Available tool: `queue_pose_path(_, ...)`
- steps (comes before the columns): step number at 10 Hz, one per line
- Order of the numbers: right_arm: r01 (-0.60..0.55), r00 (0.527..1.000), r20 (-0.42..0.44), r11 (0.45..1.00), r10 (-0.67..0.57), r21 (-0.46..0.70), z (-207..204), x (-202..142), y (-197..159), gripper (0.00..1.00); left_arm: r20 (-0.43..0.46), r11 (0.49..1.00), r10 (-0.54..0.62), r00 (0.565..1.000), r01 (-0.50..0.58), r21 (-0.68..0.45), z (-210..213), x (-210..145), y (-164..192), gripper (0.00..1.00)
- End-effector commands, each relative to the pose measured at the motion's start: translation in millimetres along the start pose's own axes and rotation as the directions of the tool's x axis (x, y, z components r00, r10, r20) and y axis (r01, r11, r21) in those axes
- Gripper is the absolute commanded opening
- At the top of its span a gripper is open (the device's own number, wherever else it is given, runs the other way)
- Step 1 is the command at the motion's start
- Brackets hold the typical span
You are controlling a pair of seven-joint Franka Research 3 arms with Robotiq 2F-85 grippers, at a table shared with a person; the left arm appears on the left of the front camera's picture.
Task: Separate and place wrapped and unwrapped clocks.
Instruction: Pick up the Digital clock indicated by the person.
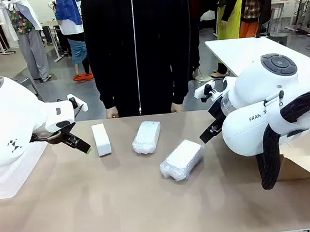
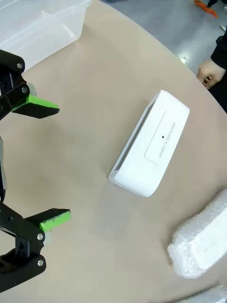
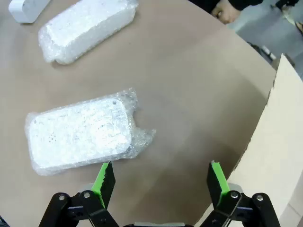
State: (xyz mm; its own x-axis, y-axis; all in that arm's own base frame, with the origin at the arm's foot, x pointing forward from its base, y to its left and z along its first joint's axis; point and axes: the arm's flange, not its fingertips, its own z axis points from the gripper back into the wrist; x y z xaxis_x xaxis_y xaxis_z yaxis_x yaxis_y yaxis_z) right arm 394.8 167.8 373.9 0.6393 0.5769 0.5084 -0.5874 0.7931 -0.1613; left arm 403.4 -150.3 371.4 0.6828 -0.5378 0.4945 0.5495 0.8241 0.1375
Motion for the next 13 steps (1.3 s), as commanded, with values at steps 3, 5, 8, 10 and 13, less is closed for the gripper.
queue_pose_path(3,0.0,1.0,0.0,1.0,0.0,0.0,0.0,0.0,0.0,1.0,0.0,1.0,0.0,1.0,0.0,0.0,0.0,0.0,0.0,1.0)
queue_pose_path(5,0.0,1.0,0.0,1.0,0.0,0.0,0.0,0.0,0.0,1.0,0.0,1.0,0.0,1.0,0.0,0.0,0.0,0.0,0.0,1.0)
queue_pose_path(8,0.0,1.0,0.0,1.0,0.0,0.0,0.0,0.0,0.0,1.0,0.0,1.0,0.0,1.0,0.0,0.0,0.0,0.0,0.0,1.0)
queue_pose_path(10,0.0,1.0,0.0,1.0,0.0,0.0,0.0,0.0,0.0,1.0,0.0,1.0,0.0,1.0,0.0,0.0,0.0,0.0,0.0,1.0)
queue_pose_path(13,-0.096,0.994,0.052,0.993,0.092,0.071,28.0,10.0,7.0,1.0,0.0,1.0,-0.001,1.0,0.001,0.0,0.0,0.1,-0.3,1.0)
